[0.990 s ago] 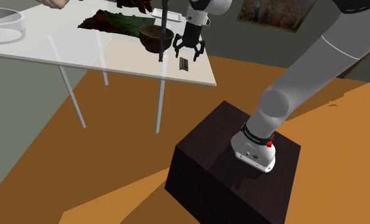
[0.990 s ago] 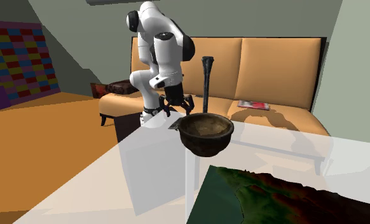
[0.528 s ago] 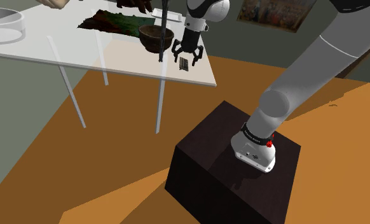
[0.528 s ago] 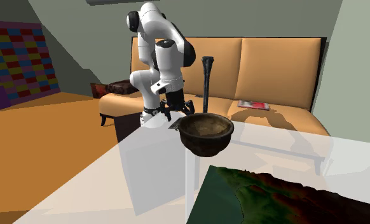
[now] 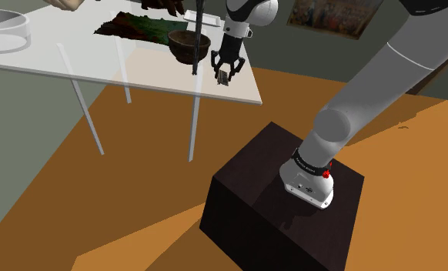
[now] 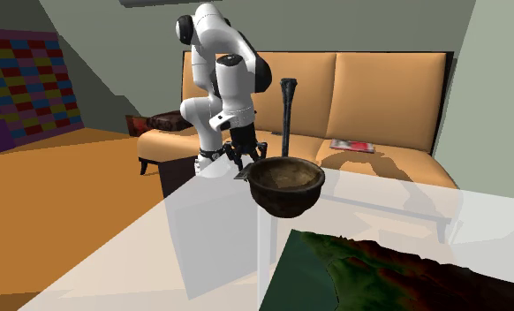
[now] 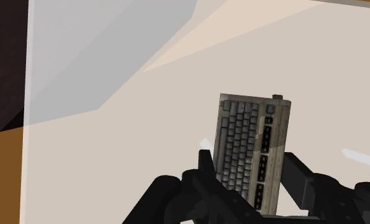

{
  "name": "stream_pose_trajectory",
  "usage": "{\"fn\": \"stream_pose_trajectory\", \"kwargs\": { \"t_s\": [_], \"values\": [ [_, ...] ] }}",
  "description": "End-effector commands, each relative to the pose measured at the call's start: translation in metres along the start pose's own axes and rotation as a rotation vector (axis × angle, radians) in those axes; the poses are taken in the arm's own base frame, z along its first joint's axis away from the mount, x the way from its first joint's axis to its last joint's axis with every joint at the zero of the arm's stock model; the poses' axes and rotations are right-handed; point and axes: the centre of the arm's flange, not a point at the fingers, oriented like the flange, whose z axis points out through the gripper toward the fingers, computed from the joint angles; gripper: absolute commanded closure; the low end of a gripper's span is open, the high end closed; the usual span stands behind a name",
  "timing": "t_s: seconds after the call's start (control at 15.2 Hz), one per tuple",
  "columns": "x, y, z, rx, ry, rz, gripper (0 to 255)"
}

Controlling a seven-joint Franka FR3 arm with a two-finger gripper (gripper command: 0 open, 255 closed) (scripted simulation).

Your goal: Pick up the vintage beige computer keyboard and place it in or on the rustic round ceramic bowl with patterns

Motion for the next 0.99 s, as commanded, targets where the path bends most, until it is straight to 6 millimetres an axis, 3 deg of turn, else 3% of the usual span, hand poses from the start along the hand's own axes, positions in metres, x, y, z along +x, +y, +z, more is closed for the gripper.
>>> {"fn": "stream_pose_trajectory", "kwargs": {
  "t_s": [0.0, 0.33, 0.92],
  "values": [
    [0.0, 0.0, 0.001, -0.001, -0.002, 0.0, 255],
    [0.0, 0.0, 0.001, -0.001, -0.002, 0.0, 255],
    [-0.008, -0.004, -0.045, -0.001, -0.002, 0.0, 255]
  ]
}}
